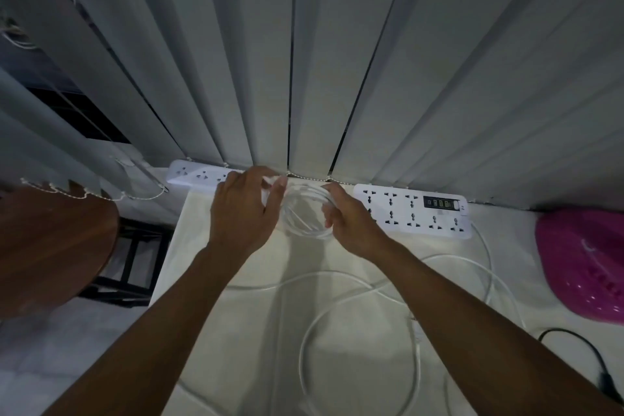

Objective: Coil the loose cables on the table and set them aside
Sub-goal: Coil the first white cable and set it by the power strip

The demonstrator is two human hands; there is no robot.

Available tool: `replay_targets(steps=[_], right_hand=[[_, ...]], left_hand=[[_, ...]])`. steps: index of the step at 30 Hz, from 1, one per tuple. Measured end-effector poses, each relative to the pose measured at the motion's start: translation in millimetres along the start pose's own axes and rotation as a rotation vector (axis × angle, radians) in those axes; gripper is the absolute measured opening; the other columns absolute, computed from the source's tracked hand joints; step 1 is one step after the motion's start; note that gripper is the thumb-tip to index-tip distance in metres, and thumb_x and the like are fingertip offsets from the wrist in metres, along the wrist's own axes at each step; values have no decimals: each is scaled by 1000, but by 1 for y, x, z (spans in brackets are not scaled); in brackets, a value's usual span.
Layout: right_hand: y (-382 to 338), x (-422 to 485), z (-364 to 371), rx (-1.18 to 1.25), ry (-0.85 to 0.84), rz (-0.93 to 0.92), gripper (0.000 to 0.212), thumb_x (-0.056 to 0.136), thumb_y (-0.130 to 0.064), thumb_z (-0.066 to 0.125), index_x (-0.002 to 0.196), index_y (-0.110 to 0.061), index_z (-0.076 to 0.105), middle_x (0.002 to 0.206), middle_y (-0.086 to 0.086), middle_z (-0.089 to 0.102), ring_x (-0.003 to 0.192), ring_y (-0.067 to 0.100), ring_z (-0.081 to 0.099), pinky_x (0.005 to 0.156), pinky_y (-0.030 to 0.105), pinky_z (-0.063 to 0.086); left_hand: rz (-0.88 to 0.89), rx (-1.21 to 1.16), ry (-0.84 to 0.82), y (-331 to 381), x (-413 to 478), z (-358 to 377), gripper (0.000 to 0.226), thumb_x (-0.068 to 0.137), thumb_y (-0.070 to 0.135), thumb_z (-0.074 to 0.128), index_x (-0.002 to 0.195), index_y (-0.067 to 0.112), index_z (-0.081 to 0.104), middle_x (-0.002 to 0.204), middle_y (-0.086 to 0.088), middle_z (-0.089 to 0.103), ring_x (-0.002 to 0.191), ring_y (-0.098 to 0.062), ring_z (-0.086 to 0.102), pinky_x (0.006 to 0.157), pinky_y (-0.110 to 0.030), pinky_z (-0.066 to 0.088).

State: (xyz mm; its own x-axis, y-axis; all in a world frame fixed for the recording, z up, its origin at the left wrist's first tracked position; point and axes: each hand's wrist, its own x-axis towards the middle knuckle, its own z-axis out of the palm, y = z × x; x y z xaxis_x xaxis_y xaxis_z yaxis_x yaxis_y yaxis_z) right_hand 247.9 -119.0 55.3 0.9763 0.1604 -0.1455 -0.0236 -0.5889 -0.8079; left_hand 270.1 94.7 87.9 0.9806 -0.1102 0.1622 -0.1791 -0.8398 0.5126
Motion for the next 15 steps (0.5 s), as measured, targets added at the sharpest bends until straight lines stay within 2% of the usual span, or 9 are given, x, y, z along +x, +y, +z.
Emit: replay_targets(steps=[2,4,6,8,9,11,13,15], right_hand=[[-2,8,-6,27,-34,24,19,102,-15,42,113,-26,53,74,-12,60,65,2,58,60,12,45],[-1,18,-8,30,-50,53,21,103,-14,45,111,-31,56,72,-9,60,65,8,62,58,12,46],[2,27,-9,46,-55,94,24,102,-12,48,111,-32,57,74,-7,62,62,7,63,56,11,48],[3,35,-6,126,-22,180,31,100,-10,51,121,-33,56,86,-2,66,60,5,64,58,16,54],[5,39,-3,145,7,216,38,100,-9,54,129,-33,53,97,2,66,66,8,67,64,23,58],[10,46,4,43,85,230,49,98,-11,60,142,-29,46,119,7,59,96,18,66,84,35,57],[17,47,14,-110,127,220,50,99,-14,60,146,-21,44,130,11,50,119,23,53,95,28,41],[20,39,24,-197,140,180,50,102,-33,48,146,-10,43,136,17,44,127,30,46,99,26,34]], left_hand=[[87,-127,-145,-8,6,13,46,101,50,39,130,18,51,123,-5,63,115,-22,55,98,-34,41],[77,-244,-315,-12,6,33,49,102,45,37,139,13,44,132,-8,58,121,-23,53,104,-38,42],[28,-286,-281,-14,4,49,43,103,44,33,132,17,48,123,-5,63,108,-21,59,93,-36,48],[-82,-290,-231,-15,5,61,38,102,47,29,118,21,52,109,-2,66,95,-22,62,80,-34,49],[-143,-292,-233,-14,7,65,38,102,47,29,113,20,54,104,-3,67,93,-25,63,79,-36,50],[-267,-297,-269,-13,13,74,41,103,45,31,108,14,57,100,-9,68,92,-32,64,80,-42,52],[-363,-283,-295,-12,19,80,43,103,43,35,108,9,60,102,-15,69,95,-36,64,82,-44,52],[-392,-261,-297,-12,24,85,43,104,38,36,108,5,63,105,-19,68,99,-37,62,86,-44,51]])
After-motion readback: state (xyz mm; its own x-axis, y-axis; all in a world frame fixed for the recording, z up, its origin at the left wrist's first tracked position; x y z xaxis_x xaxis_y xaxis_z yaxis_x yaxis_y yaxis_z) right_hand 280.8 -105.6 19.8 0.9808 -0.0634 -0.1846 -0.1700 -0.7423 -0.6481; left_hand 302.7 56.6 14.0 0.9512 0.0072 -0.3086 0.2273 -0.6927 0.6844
